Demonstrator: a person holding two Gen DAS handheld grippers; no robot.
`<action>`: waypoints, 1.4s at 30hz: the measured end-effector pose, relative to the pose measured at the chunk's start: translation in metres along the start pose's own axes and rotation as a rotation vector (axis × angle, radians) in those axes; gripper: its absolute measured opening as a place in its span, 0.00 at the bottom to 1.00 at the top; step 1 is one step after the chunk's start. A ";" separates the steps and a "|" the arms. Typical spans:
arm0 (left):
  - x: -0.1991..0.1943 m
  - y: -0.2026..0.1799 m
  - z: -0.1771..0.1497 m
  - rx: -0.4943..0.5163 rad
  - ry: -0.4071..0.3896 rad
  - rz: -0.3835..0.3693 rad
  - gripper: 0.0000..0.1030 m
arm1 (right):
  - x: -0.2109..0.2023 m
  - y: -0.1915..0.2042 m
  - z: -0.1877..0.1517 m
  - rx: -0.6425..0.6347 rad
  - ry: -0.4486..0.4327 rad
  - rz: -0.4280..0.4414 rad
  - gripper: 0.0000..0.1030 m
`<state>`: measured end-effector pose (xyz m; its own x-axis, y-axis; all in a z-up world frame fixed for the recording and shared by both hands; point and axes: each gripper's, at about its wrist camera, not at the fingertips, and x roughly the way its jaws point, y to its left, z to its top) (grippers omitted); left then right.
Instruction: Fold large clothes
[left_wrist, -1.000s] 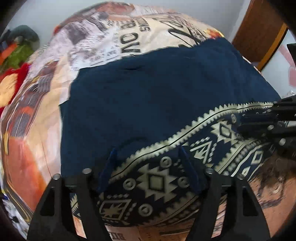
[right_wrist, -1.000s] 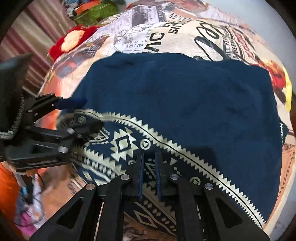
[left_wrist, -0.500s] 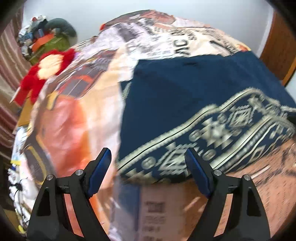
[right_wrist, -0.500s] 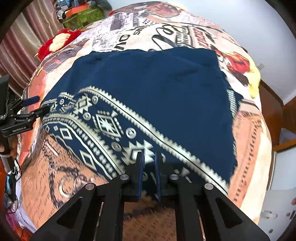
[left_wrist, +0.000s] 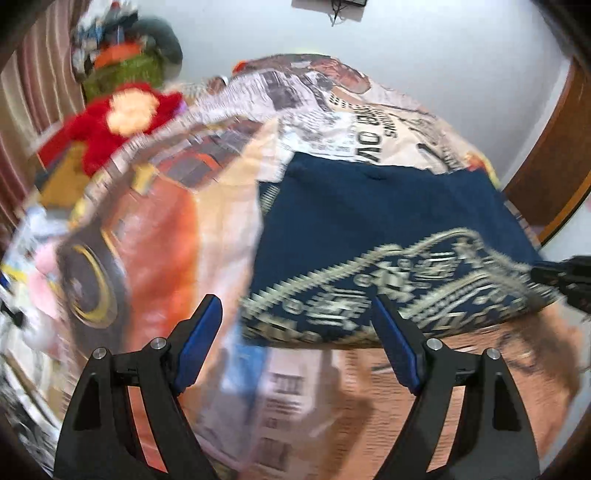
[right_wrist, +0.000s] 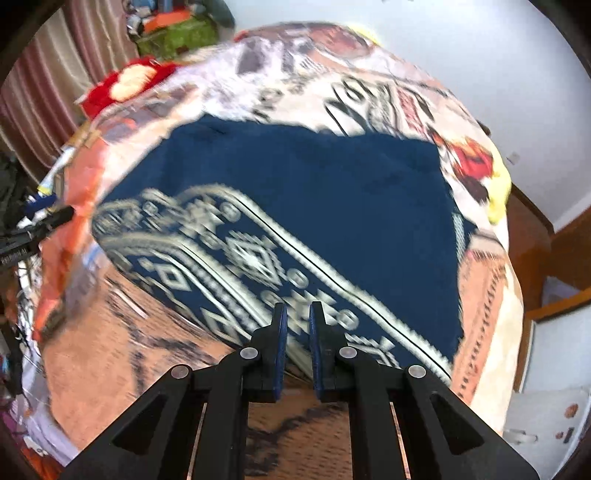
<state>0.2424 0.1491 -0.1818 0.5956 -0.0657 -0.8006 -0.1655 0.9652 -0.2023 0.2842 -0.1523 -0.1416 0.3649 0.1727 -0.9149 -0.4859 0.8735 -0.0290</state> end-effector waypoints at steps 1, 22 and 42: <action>0.004 -0.001 -0.001 -0.039 0.025 -0.030 0.80 | -0.005 0.007 0.006 -0.009 -0.022 0.012 0.08; 0.122 0.044 -0.009 -0.710 0.211 -0.565 0.81 | 0.071 0.056 0.041 -0.137 0.060 0.079 0.08; 0.046 -0.047 0.107 -0.273 -0.154 -0.089 0.20 | 0.057 -0.011 0.042 0.192 0.139 0.402 0.08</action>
<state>0.3622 0.1278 -0.1488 0.7259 -0.0876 -0.6822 -0.2998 0.8524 -0.4285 0.3437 -0.1332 -0.1761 0.0618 0.4639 -0.8837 -0.4065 0.8203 0.4022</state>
